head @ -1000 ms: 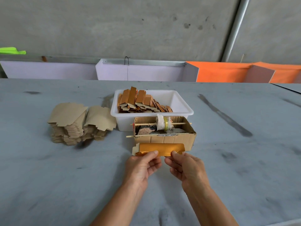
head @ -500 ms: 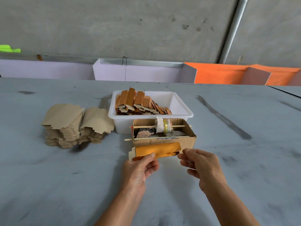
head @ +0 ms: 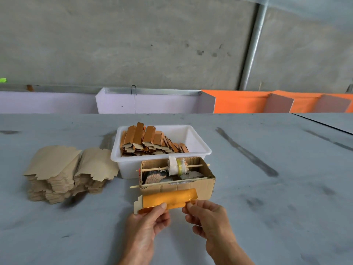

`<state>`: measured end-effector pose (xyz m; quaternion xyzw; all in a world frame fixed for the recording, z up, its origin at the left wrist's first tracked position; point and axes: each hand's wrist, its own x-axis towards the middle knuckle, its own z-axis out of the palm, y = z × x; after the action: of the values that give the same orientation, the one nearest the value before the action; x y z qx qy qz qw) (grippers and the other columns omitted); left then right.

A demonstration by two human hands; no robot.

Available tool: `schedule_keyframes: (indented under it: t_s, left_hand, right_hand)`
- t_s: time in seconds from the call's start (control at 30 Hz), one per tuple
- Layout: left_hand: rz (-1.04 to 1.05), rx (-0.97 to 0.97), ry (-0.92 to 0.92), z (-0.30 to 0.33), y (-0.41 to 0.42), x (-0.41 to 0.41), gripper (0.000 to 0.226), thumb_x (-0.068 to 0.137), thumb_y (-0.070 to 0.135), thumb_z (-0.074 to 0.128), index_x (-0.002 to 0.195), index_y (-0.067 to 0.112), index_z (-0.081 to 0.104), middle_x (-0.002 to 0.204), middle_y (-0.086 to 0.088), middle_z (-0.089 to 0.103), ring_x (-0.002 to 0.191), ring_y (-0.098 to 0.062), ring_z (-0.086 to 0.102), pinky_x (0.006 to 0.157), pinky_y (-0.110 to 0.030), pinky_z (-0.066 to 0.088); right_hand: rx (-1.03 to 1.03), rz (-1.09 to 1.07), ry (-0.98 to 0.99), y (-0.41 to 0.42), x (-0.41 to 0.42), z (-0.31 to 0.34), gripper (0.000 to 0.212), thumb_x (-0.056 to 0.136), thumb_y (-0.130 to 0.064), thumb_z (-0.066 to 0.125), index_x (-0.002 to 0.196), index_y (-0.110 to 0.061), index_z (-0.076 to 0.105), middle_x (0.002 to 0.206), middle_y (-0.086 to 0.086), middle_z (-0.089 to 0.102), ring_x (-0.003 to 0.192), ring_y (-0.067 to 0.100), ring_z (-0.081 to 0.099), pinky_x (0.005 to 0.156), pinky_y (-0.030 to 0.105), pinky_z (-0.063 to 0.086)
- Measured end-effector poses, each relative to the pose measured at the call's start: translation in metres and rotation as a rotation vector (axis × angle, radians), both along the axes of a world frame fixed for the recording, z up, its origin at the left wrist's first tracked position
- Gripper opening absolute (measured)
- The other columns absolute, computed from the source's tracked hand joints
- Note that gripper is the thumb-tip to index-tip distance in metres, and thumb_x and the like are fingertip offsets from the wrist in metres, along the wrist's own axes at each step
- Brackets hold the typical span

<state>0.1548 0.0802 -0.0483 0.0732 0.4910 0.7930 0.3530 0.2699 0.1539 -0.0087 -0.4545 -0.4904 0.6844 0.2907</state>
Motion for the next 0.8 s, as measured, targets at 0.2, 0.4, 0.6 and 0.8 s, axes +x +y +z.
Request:
schedule_keyframes:
  t_s: [0.2,0.4,0.6,0.8]
  left_hand:
    - [-0.016,-0.007,0.012,0.0004,0.0008,0.0000,0.004,0.077,-0.009,0.065,0.079,-0.007,0.063,0.057,-0.015,0.065,0.046,-0.019,0.062,0.043,-0.027,0.053]
    - [-0.010,-0.008,0.014,-0.0019,0.0012,-0.0005,0.003,0.075,-0.008,0.066,0.077,-0.008,0.064,0.057,-0.016,0.065,0.045,-0.020,0.062,0.042,-0.028,0.052]
    - [-0.009,0.000,0.018,-0.0010,0.0001,-0.0014,0.003,0.077,-0.009,0.065,0.075,-0.006,0.063,0.055,-0.016,0.064,0.044,-0.019,0.061,0.042,-0.028,0.053]
    - [0.016,-0.003,0.006,0.0008,-0.0003,-0.0017,0.005,0.076,-0.011,0.064,0.075,-0.007,0.062,0.053,-0.015,0.063,0.042,-0.019,0.060,0.041,-0.028,0.053]
  right_hand:
    - [-0.011,0.007,0.009,-0.0002,0.0000,0.0010,0.008,0.085,-0.003,0.064,0.078,-0.006,0.066,0.067,0.006,0.072,0.045,0.007,0.058,0.044,0.018,0.038]
    - [-0.009,0.003,0.003,-0.0014,0.0007,0.0000,0.007,0.085,-0.004,0.064,0.079,-0.005,0.066,0.067,0.005,0.072,0.045,0.007,0.057,0.045,0.018,0.038]
    - [-0.024,0.000,-0.002,-0.0029,-0.0018,-0.0006,0.009,0.085,-0.004,0.065,0.077,-0.007,0.067,0.066,0.005,0.072,0.045,0.007,0.057,0.045,0.018,0.038]
    - [-0.020,-0.005,-0.012,-0.0032,-0.0041,0.0012,0.010,0.085,-0.005,0.065,0.076,-0.007,0.067,0.065,0.005,0.072,0.046,0.008,0.057,0.044,0.018,0.039]
